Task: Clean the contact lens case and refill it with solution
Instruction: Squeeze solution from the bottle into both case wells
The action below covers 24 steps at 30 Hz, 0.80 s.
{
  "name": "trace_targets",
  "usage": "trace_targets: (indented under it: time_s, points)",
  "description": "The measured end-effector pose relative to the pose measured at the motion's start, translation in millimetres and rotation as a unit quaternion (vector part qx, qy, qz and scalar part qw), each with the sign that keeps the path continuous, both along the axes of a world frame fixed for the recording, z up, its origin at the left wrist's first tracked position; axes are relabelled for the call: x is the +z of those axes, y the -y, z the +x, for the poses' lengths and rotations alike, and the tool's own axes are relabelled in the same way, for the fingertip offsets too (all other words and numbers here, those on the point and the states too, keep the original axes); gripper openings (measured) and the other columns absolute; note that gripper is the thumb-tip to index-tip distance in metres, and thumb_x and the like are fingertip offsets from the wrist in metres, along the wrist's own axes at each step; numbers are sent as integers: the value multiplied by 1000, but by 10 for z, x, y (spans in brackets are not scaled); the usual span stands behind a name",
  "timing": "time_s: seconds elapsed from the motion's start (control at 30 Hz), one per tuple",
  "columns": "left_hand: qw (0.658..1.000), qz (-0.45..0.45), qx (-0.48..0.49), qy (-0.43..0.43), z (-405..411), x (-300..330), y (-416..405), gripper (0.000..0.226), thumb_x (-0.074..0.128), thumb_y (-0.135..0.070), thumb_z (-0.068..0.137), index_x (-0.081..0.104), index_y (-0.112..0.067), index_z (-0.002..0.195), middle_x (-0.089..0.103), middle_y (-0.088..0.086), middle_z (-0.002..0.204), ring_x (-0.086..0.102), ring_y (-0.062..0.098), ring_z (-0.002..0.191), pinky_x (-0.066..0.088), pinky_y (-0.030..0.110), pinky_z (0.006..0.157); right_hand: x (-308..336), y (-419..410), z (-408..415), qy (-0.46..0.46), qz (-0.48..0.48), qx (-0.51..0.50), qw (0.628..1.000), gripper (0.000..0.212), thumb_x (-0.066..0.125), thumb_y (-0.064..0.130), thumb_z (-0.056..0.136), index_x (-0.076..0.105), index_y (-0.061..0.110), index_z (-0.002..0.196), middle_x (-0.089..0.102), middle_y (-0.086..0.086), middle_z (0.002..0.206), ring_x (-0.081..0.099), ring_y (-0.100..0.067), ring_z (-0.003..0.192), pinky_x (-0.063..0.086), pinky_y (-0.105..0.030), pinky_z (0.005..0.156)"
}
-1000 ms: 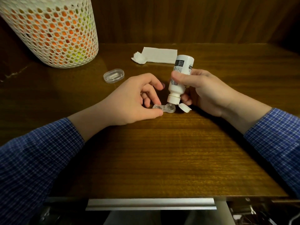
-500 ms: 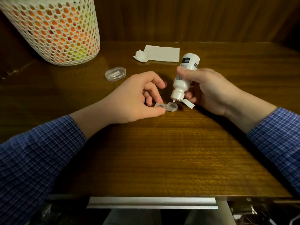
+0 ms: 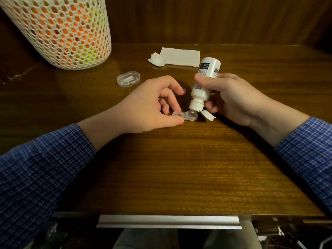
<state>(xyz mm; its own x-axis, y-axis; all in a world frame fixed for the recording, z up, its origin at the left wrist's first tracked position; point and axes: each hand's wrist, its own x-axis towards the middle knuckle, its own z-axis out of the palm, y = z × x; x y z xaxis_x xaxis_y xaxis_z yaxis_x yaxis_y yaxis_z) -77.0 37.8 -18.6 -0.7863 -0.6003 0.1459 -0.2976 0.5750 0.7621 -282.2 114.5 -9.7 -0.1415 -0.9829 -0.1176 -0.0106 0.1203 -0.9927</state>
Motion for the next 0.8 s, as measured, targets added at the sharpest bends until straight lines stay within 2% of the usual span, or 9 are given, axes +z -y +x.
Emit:
trace_targets:
  time_s: [0.5,0.8]
  points:
    - [1000,-13,-3,-3,-8,-12,-3,56,90,-20,79,59,-23,125,77,-7,93,70,17,74,56,18,66,3,0,-9,9,10,-8,1000,23,66,34,97,61,13,106,68,6,69,50,-8,55,41,-19,48]
    - [1000,-18,-8,2,-4,-19,11,57,90,-20,78,59,-23,126,77,-8,94,70,17,74,59,22,68,-4,7,-17,15,8,-17,1000,27,67,36,96,61,12,105,67,5,70,50,-7,54,40,-18,47]
